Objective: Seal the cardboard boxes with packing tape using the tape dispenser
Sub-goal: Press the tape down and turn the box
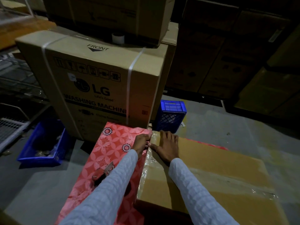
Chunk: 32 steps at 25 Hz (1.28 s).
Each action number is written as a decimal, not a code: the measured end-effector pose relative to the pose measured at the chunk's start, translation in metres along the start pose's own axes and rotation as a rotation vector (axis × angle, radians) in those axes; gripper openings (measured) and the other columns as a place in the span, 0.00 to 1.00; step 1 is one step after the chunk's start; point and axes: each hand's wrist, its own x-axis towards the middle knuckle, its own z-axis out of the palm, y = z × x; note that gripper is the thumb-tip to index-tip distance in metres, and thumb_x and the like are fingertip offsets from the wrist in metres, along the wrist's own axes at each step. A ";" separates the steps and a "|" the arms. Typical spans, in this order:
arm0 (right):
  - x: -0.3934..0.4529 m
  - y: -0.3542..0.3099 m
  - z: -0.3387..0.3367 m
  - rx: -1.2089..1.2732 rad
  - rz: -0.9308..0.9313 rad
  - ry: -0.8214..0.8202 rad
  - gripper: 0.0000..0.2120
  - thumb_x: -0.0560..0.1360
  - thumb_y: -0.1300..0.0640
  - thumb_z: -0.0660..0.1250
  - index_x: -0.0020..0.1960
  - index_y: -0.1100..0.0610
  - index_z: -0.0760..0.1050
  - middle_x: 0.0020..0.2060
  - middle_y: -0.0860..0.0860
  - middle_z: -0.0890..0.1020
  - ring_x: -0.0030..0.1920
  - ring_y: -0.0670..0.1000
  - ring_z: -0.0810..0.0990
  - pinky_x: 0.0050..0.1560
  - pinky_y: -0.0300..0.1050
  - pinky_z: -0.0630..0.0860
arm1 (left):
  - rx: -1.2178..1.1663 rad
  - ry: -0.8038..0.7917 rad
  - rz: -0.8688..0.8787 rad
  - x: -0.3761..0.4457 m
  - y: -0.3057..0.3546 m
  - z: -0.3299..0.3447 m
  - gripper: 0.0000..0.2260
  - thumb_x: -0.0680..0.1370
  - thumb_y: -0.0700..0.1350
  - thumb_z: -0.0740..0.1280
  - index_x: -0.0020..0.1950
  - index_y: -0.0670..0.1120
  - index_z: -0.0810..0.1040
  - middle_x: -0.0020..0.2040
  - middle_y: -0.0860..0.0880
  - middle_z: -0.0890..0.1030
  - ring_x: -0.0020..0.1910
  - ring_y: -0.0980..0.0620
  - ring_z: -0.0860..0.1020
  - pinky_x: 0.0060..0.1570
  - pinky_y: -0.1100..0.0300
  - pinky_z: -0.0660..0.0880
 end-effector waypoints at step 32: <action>0.002 0.003 0.009 -0.014 0.007 -0.014 0.46 0.70 0.23 0.53 0.77 0.52 0.63 0.71 0.54 0.70 0.73 0.57 0.66 0.78 0.60 0.54 | 0.493 0.092 0.499 0.008 0.000 -0.011 0.12 0.77 0.33 0.69 0.56 0.44 0.87 0.50 0.48 0.87 0.50 0.52 0.85 0.58 0.55 0.81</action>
